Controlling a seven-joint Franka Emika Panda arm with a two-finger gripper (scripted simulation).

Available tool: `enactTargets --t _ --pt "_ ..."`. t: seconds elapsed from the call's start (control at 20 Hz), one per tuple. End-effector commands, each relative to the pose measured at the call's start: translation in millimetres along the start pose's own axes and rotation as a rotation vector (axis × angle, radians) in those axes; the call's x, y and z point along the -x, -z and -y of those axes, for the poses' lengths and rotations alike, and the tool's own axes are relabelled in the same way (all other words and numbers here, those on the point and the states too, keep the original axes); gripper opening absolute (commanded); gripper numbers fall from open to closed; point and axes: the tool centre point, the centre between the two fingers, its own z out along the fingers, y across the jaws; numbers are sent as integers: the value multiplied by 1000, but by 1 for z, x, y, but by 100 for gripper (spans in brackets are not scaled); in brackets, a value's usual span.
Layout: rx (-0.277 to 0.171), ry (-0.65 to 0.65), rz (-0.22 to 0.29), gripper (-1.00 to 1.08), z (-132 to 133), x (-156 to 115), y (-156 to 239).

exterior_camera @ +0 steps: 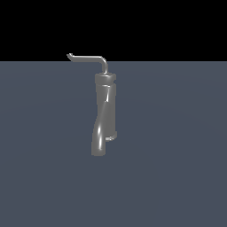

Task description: Turn on the faucet by rotating a designated handle.

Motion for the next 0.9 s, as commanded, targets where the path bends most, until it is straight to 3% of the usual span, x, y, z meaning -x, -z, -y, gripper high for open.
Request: enactTargets --t 0.0,0.85 --pt "-3 -20 0 -100 1 -4 -1" --pt "-40 -330 7 -100 17 -67 -14"
